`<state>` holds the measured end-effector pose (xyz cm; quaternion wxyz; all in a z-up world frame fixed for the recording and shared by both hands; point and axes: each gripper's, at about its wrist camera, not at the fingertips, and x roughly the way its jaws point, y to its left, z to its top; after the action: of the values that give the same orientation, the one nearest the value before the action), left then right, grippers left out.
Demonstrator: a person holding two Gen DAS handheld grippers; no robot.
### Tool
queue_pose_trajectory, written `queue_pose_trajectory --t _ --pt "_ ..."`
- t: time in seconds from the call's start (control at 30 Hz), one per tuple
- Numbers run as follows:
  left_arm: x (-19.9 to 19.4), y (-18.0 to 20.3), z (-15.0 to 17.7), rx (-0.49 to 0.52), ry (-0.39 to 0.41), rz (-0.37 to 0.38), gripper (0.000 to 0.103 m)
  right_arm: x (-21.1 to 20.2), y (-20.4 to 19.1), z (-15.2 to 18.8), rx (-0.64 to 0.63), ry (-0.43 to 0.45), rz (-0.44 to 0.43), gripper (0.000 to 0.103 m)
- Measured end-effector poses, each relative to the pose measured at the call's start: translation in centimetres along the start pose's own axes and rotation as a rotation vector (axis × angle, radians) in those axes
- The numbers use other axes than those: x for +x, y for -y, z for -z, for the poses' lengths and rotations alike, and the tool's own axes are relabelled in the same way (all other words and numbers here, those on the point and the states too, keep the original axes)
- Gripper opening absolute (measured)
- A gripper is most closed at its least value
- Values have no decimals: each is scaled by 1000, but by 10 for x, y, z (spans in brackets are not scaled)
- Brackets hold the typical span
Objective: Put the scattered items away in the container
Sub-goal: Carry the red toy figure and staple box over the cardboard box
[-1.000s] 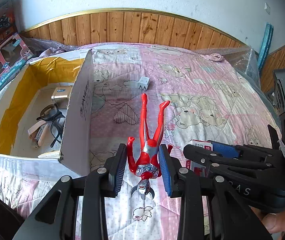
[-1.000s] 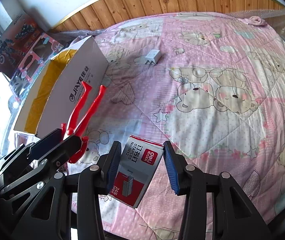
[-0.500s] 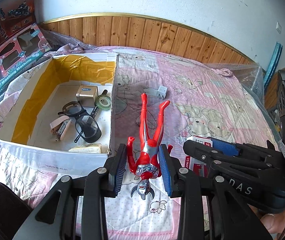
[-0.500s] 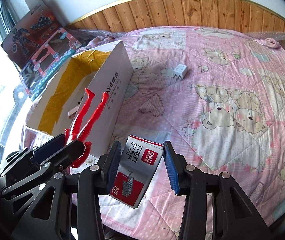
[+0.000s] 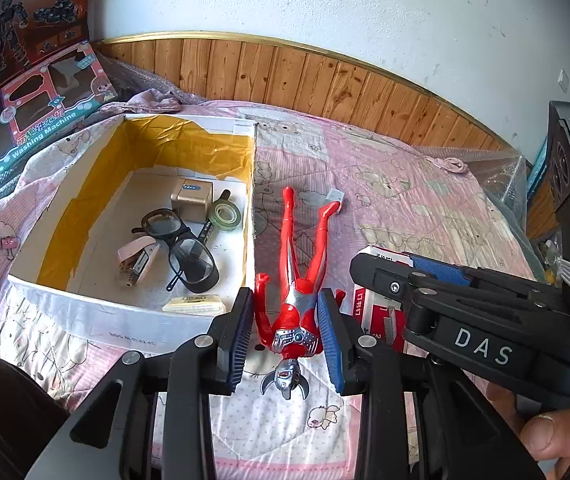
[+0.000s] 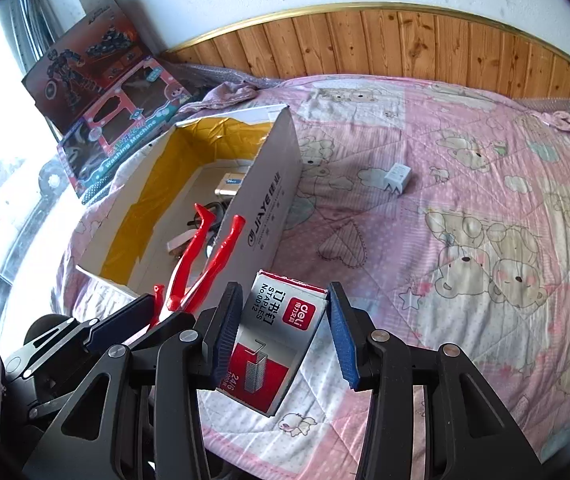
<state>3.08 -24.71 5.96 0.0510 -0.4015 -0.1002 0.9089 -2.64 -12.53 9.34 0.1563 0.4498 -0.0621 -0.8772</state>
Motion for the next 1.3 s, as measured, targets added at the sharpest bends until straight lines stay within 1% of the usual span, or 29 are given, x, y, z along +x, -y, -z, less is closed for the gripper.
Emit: queue_pose_trajectory --t 0.13,0.33,0.67,0.83,1.3 --pt "-3 -13 -5 -28 5 -9 34 3 -12 -8 -19 3 -16 45" --pt "-8 -40 -16 -77 22 -43 34 7 -28 -19 -48 6 -34 45" --pt "0 -77 -33 -122 -17 -144 34 22 -54 -32 -100 -7 -54 45" --pt "5 -98 -39 -152 -35 -178 34 28 -70 -38 -140 -9 -59 45" --pt "12 -136 -60 -181 -37 -204 34 57 -113 -60 -237 -26 -69 45"
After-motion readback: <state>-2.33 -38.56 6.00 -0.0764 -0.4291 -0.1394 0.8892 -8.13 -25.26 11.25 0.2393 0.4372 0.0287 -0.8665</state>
